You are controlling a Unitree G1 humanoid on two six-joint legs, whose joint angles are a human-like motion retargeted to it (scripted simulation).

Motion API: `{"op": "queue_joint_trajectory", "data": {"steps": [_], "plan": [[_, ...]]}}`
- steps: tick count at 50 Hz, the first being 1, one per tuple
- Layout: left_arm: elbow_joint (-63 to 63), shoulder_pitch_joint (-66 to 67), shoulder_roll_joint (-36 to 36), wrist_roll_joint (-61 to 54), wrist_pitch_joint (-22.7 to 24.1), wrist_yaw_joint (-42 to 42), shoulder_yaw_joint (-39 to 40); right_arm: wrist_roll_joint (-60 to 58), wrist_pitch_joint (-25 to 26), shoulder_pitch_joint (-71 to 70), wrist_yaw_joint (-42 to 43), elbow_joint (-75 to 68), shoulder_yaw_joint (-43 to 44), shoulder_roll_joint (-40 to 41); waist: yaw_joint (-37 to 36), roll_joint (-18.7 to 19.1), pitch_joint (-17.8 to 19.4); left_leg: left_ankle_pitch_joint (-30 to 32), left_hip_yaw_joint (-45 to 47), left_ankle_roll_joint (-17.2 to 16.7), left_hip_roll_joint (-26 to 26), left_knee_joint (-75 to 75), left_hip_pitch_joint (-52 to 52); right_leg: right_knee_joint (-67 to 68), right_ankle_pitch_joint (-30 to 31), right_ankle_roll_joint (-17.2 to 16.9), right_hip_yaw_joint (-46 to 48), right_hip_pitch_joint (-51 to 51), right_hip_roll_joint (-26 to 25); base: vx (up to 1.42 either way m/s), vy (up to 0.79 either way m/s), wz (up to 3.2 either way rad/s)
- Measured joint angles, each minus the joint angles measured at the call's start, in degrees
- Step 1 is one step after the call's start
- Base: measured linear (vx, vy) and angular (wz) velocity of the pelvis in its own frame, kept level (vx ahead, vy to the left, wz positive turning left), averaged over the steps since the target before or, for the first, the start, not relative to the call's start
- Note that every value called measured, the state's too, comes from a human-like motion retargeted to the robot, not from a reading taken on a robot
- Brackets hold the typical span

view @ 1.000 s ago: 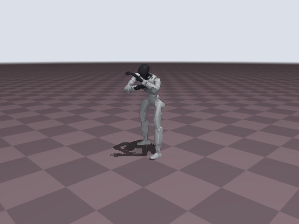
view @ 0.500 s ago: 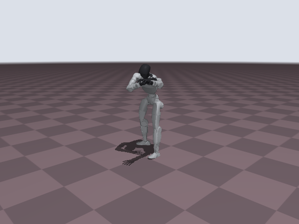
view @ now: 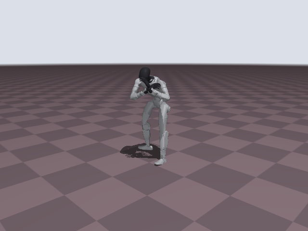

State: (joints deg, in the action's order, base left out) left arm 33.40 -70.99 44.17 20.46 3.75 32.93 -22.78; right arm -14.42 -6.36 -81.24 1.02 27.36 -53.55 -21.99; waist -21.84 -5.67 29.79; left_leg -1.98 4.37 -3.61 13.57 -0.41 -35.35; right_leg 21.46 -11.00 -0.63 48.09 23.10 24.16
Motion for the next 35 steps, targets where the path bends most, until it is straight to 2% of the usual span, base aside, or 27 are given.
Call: {"op": "queue_joint_trajectory", "data": {"steps": [3, 7, 10, 12, 15, 17, 18, 20, 22, 23, 25, 27, 30, 33, 35], "plan": [[1.3, 1.1, -2.2, -1.1, 0.2, -0.2, -1.2, -1.2, 0.9, 3.1, 0.6, 0.7, 1.0, -0.3, 1.4, 1.1, 0.0, -0.7, 3.6, -0.2, 0.2, 1.5, 2.1, 1.3, 0.5, -0.4, -4.4, 1.5, 1.5, -0.16, -0.17, -0.82], [0.1, 1.4, -3.5, -1.1, -1.7, 1.4, -4.2, 0.3, 1.4, 8.5, 0.7, 0.8, 2.4, 1.8, 5.7, 1.0, 0.0, -3.2, 10.1, 0.0, 0.5, 6.3, 6.1, 2.2, 1.1, -2.8, -15.3, 3.9, 2.7, -0.13, -0.16, -1.29], [-1.5, -3.2, -2.6, -1.5, -3.6, 4.7, -8.8, 6.6, 1.2, 12.7, 0.5, 1.7, 2.9, 3.8, 11.9, -0.2, 0.0, -5.7, 16.1, 0.6, 1.3, 11.8, 9.8, 0.8, 2.1, -5.6, -22.8, 4.5, 2.5, -0.08, -0.11, -1.81], [-5.9, -12.0, -0.3, -0.7, -4.8, 5.5, -13.2, 0.9, -0.2, 13.3, 3.5, 3.6, 3.9, 1.3, 18.2, 0.3, 0.0, -7.5, 19.8, 1.3, 2.4, 16.2, 11.8, -1.3, 3.2, -7.7, -26.6, 4.5, 1.7, -0.02, -0.03, -1.99], [-31.6, -39.3, 4.0, -3.9, -6.7, 5.7, -27.0, -5.5, -3.7, 12.3, 9.3, 8.3, 4.1, -8.7, 28.6, 4.5, -0.1, -10.1, 24.9, 2.7, 4.8, 23.1, 14.4, -4.8, 4.6, -10.6, -31.3, 3.7, 0.0, 0.03, 0.03, -1.95], [-64.1, -58.2, 2.8, -13.3, -6.5, 6.0, -45.4, -2.5, -5.0, 10.8, 13.1, 11.1, 2.3, -16.2, 35.4, 8.8, -0.7, -11.3, 27.7, 4.7, 6.1, 26.8, 15.3, -8.3, 6.0, -12.3, -33.5, 3.3, -1.2, 0.1, 0.07, -1.74], [-80.8, -64.2, 1.0, -19.5, -6.2, 1.6, -54.4, -0.4, -4.5, 10.0, 14.0, 11.9, 1.2, -19.5, 38.4, 11.0, -1.2, -11.8, 29.0, 6.0, 6.5, 28.1, 15.6, -10.2, 6.7, -13.1, -34.5, 3.2, -1.6, 0.14, 0.07, -1.64], [-103.4, -64.5, -0.1, -27.3, -8.3, -13.9, -57.4, 0.2, -1.2, 8.7, 13.6, 12.2, -2.1, -28.2, 42.4, 18.4, -2.2, -12.5, 31.2, 8.1, 6.8, 29.8, 16.9, -13.8, 7.9, -14.4, -36.3, 2.8, -2.4, 0.17, 0.06, -1.63], [-113.2, -63.0, 1.5, -31.8, -9.6, -24.2, -57.4, -0.7, 3.1, 7.5, 12.5, 11.7, -2.9, -33.2, 45.2, 22.6, -1.8, -13.2, 32.0, 9.5, 6.8, 30.8, 18.6, -16.7, 7.9, -14.1, -38.5, 2.5, -3.3, 0.2, 0.09, -1.76], [-114.4, -62.1, 3.0, -31.3, -9.1, -24.8, -57.4, -1.9, 4.4, 7.1, 12.7, 11.2, -2.7, -35.3, 45.9, 24.3, -1.3, -13.4, 31.6, 10.1, 6.4, 31.2, 19.6, -17.8, 7.8, -13.4, -39.9, 2.3, -3.6, 0.22, 0.12, -1.93], [-112.0, -59.3, 7.6, -28.1, -6.4, -19.1, -57.4, -4.3, 6.4, 6.4, 15.6, 10.5, -3.1, -38.9, 45.8, 27.0, -0.3, -13.5, 29.1, 11.2, 5.5, 32.1, 21.1, -20.1, 9.2, -11.0, -44.0, 2.3, -4.8, 0.23, 0.11, -2.15], [-107.6, -56.2, 11.6, -25.5, -5.2, -13.4, -57.4, -5.5, 7.6, 6.8, 19.1, 9.5, -3.0, -39.6, 44.9, 27.5, -0.1, -13.0, 23.5, 12.1, 3.3, 34.1, 21.3, -21.9, 11.1, -10.3, -48.9, 3.1, -5.6, 0.23, 0.09, -2.17], [-105.7, -52.7, 14.2, -26.9, -5.4, -14.0, -57.4, -6.5, 8.9, 8.3, 20.5, 8.6, -1.5, -38.9, 43.3, 27.0, 0.0, -11.3, 12.7, 12.5, -1.1, 38.4, 20.0, -23.3, 12.4, -9.9, -55.6, 4.4, -6.3, 0.22, 0.1, -1.87], [-105.3, -50.6, 15.2, -30.8, -4.5, -14.8, -57.4, -7.1, 9.1, 9.4, 19.5, 8.9, 1.5, -38.7, 41.6, 27.5, 0.0, -8.3, 1.9, 11.5, -6.1, 43.8, 16.7, -23.7, 12.6, -9.1, -60.6, 6.3, -6.8, 0.19, 0.11, -1.35], [-103.9, -50.2, 16.4, -30.6, -3.4, -13.2, -57.4, -6.1, 9.0, 8.7, 17.7, 9.2, 3.1, -39.3, 40.5, 28.5, 0.0, -7.1, -4.7, 10.7, -10.3, 46.7, 14.1, -23.9, 12.6, -9.7, -63.0, 8.2, -6.4, 0.17, 0.12, -0.9]]}}
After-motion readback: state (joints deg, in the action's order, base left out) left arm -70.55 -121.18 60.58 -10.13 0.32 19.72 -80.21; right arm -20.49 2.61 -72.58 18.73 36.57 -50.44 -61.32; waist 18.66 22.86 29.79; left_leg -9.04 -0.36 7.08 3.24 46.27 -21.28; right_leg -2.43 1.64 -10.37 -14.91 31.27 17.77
